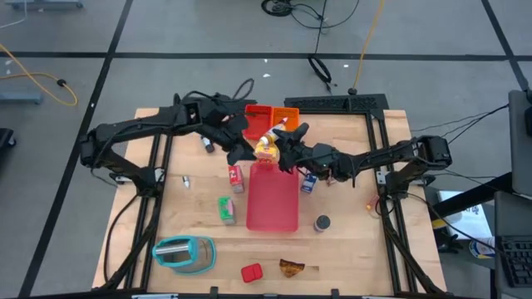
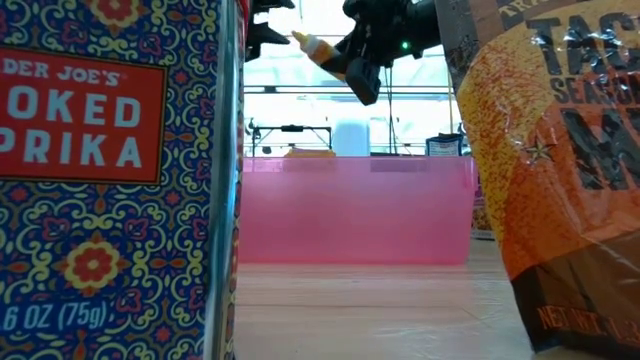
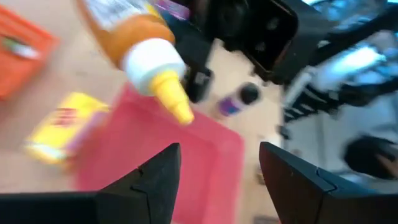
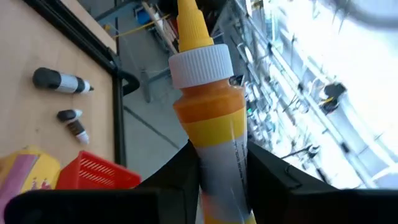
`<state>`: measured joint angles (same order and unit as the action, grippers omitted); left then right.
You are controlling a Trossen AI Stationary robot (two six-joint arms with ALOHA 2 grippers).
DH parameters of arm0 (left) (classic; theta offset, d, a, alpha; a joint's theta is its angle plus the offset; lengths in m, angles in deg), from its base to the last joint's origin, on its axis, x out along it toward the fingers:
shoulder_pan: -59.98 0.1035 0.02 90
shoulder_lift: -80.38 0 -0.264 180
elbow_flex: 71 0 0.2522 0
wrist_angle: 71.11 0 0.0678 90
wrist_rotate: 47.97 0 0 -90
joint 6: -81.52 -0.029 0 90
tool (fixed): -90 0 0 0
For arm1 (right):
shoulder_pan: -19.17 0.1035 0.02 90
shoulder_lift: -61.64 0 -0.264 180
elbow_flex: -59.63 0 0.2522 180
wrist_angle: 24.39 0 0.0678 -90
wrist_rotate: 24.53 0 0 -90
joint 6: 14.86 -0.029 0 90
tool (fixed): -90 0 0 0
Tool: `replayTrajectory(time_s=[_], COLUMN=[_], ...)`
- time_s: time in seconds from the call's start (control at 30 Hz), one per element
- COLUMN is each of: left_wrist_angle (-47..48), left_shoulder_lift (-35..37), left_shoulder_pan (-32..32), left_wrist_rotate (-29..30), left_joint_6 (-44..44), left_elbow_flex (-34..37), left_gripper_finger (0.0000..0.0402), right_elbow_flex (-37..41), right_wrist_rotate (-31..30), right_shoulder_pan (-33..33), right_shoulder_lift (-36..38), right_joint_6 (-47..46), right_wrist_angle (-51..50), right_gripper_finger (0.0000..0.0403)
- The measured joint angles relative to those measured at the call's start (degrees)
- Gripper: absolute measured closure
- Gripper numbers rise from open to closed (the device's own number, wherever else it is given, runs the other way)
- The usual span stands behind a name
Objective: Pick & Place Kitchen Items
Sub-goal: Put the yellow food coloring bottle into the orange basket
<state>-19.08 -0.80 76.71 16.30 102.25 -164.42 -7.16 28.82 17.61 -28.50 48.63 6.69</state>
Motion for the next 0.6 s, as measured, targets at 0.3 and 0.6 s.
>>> replayTrajectory(time_s=[0.3, 0.6], left_wrist_angle=[4.50, 8.06], left_shoulder_lift=[3.11, 3.21], left_shoulder_pan=[-2.55, -5.90], left_wrist_rotate=[12.70, 23.50], left_joint_6=[-3.41, -5.87], left_elbow_flex=[0.04, 0.04], left_gripper_finger=[0.0181, 0.0191], right_elbow_flex=[0.04, 0.04], right_wrist_rotate=[0.96, 18.41], right_shoulder_pan=[-5.39, -13.04], right_shoulder_lift=[0.00, 0.46], right_joint_6=[-17.37, -38.61], right_wrist_angle=[-8.23, -16.27], right_gripper_finger=[0.0308, 0.0308])
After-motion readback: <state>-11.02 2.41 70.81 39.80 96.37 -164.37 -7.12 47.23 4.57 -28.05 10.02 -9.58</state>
